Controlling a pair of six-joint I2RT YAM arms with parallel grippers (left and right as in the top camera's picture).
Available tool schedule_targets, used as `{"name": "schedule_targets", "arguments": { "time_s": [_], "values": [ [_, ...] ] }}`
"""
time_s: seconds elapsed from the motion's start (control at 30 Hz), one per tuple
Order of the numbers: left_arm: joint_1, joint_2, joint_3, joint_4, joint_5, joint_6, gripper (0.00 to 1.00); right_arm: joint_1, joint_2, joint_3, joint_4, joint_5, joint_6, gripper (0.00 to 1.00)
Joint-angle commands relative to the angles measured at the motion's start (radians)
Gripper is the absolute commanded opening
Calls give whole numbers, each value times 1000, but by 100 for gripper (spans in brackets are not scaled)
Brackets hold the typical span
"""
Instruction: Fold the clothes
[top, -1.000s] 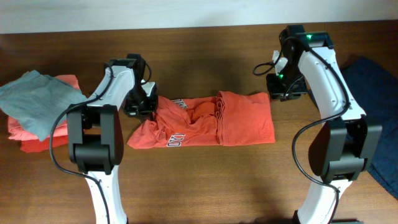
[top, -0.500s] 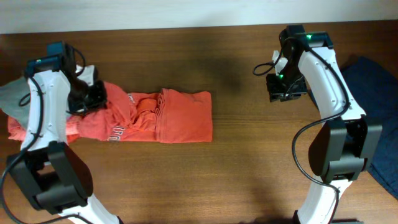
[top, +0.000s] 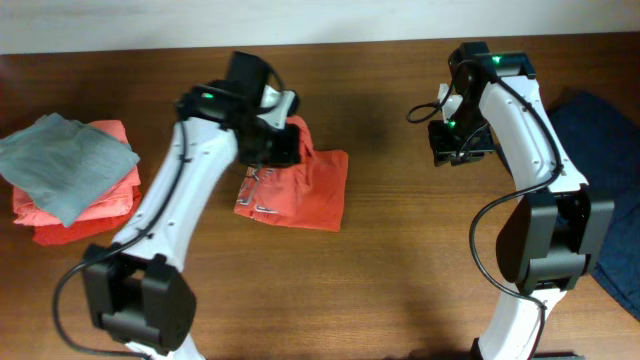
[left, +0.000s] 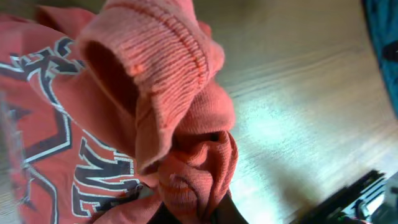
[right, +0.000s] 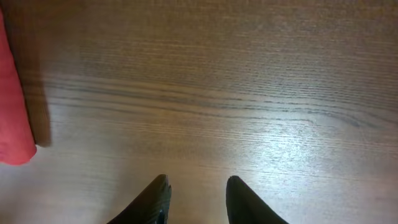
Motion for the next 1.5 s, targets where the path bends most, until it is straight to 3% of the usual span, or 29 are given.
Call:
{"name": "schedule_targets", "arguments": {
  "time_s": [0.0,0.17,0.23,0.27,0.4,0.53,0.6,0.67,0.8,0.93,1.13,1.47],
  "values": [
    [-72,65,13,16,-61,-50,4,3,-12,-5,-10,16,-8,35],
    [-111,124,13,46,-64,-68,6,3,-12,-5,-14,16,-7,35],
    [-120,146,13,91,-63,-68,27,3,-12,-5,-14,16,-7,35],
    [-127,152,13,124,-51,-72,30,3,-12,-5,-14,16,-8,35],
    [-126,143,66,122,-22,-58,31,3,-12,-5,-14,16,-10,35],
    [-62,97,183,34,-136,-59,31,3,-12,-5,-13,-9,-21,35],
    [-24,76,208,10,-225,-59,31,3,-12,-5,-13,-142,-108,35],
    [33,69,206,-2,-281,-60,30,6,-12,-5,-13,-466,-297,35],
    [73,111,177,-20,-282,-59,23,35,-12,-5,-8,-724,-404,34],
    [82,180,164,-22,-282,-56,22,126,-12,-5,71,-745,-388,34],
    [82,300,164,-25,-282,-43,22,277,2,-5,284,-660,-178,34],
    [82,415,164,-42,-330,-37,22,338,135,-6,389,-607,-101,34]
  ]
}}
